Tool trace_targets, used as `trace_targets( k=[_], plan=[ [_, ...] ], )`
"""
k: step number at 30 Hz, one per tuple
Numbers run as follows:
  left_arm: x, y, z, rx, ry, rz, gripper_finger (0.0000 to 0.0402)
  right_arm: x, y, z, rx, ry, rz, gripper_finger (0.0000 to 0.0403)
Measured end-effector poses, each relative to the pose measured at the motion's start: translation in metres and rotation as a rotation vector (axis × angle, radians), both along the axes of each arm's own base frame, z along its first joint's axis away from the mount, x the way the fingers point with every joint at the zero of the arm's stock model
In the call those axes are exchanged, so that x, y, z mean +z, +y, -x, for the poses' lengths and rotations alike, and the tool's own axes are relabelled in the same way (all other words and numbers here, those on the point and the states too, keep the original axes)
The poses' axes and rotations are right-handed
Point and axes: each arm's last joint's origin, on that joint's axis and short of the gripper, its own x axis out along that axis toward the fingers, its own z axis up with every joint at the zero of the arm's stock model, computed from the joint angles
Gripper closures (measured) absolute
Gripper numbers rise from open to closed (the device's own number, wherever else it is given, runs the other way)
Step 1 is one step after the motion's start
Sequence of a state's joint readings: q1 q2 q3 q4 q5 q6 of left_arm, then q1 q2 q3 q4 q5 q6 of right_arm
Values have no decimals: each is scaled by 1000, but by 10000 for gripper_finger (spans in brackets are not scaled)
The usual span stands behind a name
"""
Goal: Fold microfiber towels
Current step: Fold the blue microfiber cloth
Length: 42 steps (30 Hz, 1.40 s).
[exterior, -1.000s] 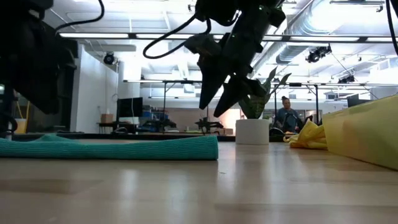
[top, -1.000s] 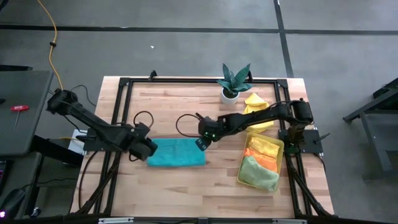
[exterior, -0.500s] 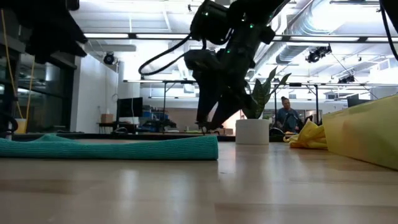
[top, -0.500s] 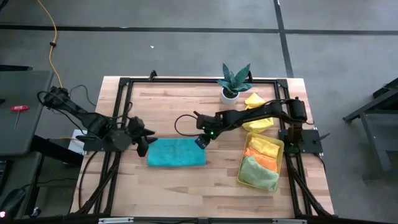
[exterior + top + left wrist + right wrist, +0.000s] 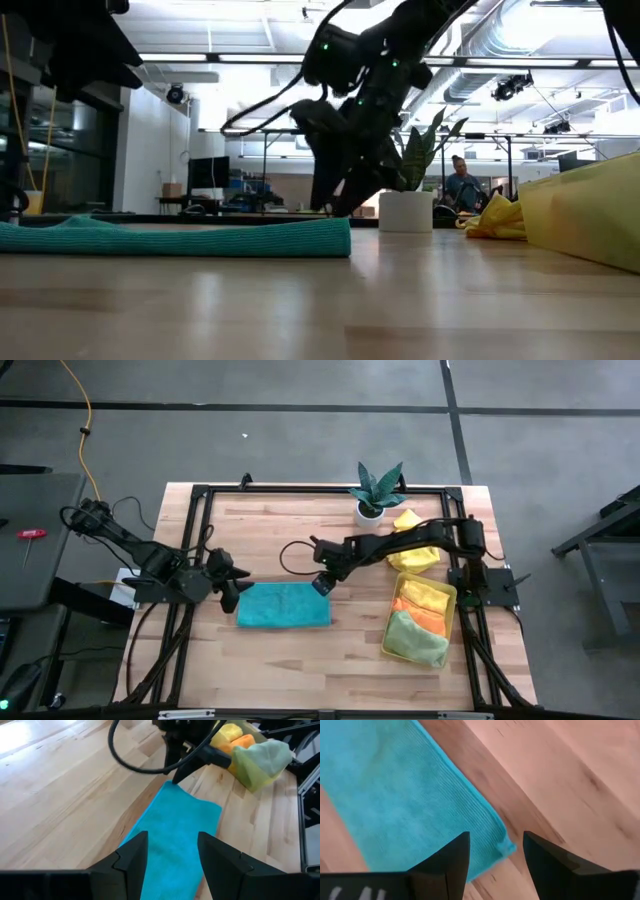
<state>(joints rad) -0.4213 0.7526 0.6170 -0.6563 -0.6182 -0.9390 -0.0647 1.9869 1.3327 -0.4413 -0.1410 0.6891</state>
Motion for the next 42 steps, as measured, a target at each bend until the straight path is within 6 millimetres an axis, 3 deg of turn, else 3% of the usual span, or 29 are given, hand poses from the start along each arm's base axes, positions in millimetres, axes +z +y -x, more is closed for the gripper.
trace_targets(
  k=[7, 12, 16, 23, 28, 34, 42],
  plan=[
    [-1, 0, 0, -1, 8, -3, 241, -4, 0, 0, -6, 19, 4, 226],
    [-2, 0, 0, -6, 25, -4, 241, 12, 3, 8, 29, 27, 18, 226],
    [-4, 0, 0, 8, 43, 16, 241, 13, 18, 18, 86, 120, 21, 226],
    [-23, 12, 1, 271, 204, 251, 251, 5, 50, 42, 159, 207, 16, 226],
    [-36, 12, -1, 358, 335, 326, 282, 10, 57, 69, 79, 151, 6, 226],
    [-54, -5, -9, 390, 450, 310, 389, 25, 56, 98, -46, -17, -8, 226],
    [-85, -23, -21, 425, 646, 319, 400, 31, 52, 121, -108, -108, -34, 226]
  ],
)
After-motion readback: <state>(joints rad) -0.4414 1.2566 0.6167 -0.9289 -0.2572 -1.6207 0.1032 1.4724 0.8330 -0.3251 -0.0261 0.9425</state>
